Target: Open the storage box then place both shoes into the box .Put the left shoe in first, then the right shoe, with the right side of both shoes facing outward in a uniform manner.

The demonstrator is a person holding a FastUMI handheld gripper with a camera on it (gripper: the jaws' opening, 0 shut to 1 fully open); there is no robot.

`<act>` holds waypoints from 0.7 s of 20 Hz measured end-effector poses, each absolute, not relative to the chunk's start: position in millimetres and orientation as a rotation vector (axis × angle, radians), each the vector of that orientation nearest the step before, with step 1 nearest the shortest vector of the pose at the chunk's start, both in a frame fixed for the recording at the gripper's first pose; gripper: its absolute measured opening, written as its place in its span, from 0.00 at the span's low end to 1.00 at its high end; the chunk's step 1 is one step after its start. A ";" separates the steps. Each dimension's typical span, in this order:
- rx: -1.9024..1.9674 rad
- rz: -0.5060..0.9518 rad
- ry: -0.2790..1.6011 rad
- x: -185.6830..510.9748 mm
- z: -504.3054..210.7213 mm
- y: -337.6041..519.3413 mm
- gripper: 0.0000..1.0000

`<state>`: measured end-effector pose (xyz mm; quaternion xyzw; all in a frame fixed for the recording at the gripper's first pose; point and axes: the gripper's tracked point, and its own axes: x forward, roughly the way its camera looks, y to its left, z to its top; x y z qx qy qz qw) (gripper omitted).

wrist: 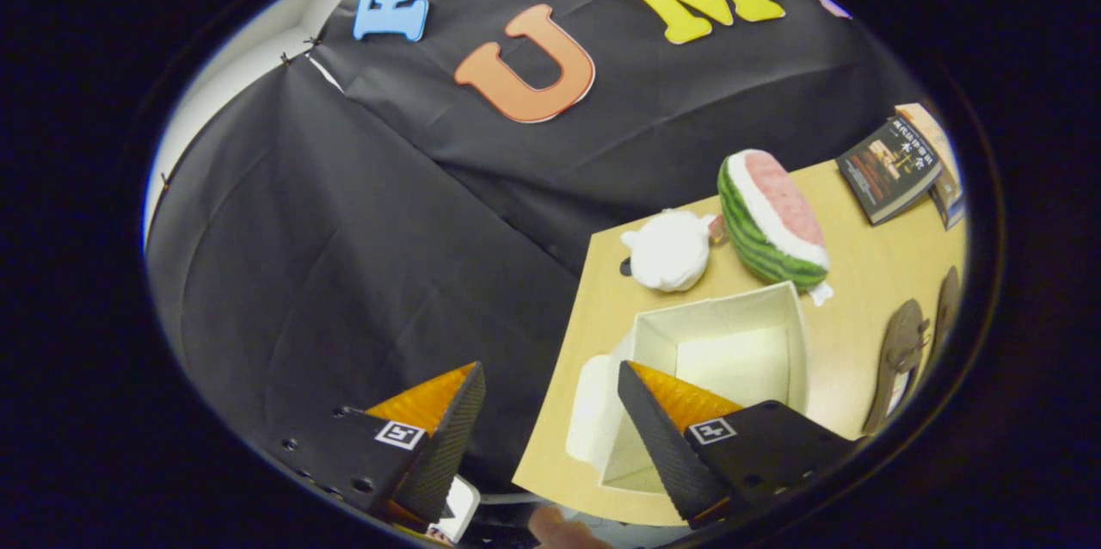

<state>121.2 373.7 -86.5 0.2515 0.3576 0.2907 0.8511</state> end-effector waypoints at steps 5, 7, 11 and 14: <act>0.446 0.535 0.754 142.8 -112.0 284.0 0.96; 0.388 0.509 0.775 148.4 -133.7 246.4 0.96; 0.294 0.435 0.811 163.6 -183.4 165.3 0.96; 0.262 0.374 0.874 163.4 -223.3 117.0 0.96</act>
